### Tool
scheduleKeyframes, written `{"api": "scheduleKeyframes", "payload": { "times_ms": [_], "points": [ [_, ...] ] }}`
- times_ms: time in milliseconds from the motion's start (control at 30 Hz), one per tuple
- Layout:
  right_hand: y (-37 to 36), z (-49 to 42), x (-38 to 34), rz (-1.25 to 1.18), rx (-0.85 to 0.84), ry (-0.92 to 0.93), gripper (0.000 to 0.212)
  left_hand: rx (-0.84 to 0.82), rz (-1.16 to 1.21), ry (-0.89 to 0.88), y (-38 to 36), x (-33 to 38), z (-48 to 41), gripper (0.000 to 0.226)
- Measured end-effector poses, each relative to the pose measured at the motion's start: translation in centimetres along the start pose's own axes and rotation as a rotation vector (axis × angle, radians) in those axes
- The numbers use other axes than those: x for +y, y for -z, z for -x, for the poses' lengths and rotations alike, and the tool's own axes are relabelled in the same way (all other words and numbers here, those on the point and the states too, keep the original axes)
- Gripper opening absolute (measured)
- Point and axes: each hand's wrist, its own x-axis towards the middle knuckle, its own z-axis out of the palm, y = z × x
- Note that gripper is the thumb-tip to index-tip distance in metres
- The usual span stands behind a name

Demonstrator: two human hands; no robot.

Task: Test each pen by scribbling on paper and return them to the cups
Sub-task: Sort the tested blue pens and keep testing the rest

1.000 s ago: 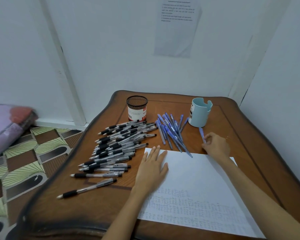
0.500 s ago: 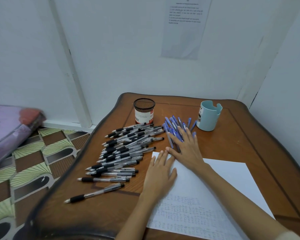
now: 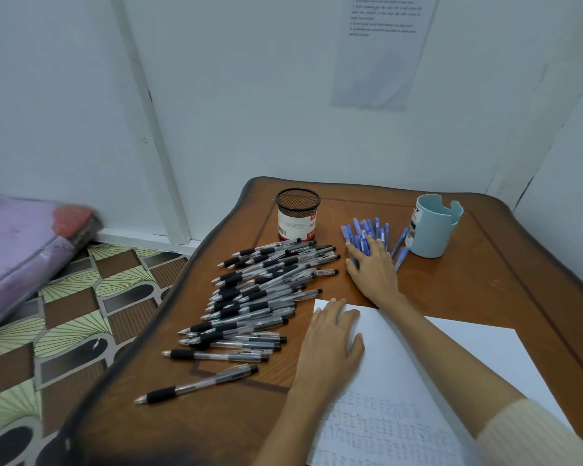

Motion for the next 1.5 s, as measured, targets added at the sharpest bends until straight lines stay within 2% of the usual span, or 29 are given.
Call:
{"api": "scheduleKeyframes", "payload": {
  "times_ms": [600, 800, 967, 1067, 1133, 1200, 1333, 1400, 1500],
  "points": [
    [1.1, -1.6, 4.8, -0.011, 0.026, -0.047, 0.046, -0.006, 0.016, 0.017, 0.3, 0.0, -0.2, 0.043],
    [1.6, -1.5, 6.4, -0.017, 0.076, -0.034, 0.043, 0.004, 0.026, 0.01, 0.4, 0.0, -0.1, 0.043],
    [2.3, -1.3, 7.2, -0.003, 0.032, 0.014, 0.044, 0.012, 0.006, 0.008, 0.2, -0.3, -0.2, 0.042],
    [2.2, -0.3, 6.6, -0.047, 0.161, 0.08, 0.038, 0.06, -0.041, 0.03, 0.3, -0.4, -0.3, 0.035],
    [2.1, 0.2, 5.6, -0.104, 0.22, 0.124, 0.033, 0.087, -0.074, 0.059, 0.5, -0.4, -0.3, 0.041],
    [2.3, 0.5, 4.3, -0.165, 0.204, 0.156, 0.032, 0.051, -0.065, 0.089, 0.8, -0.6, 0.0, 0.05],
    [2.8, 0.9, 1.7, -0.229, 0.175, 0.212, 0.033, 0.109, -0.078, 0.05, 1.9, -0.7, 0.7, 0.037],
    [3.0, 1.5, 0.5, -0.272, 0.133, 0.257, 0.033, 0.064, -0.118, 0.029, 2.8, -1.0, 1.2, 0.038],
    [2.9, 2.6, -1.1, -0.273, 0.05, 0.291, 0.031, -0.026, -0.183, -0.01, 3.3, -1.8, 2.6, 0.06]
  ]
}}
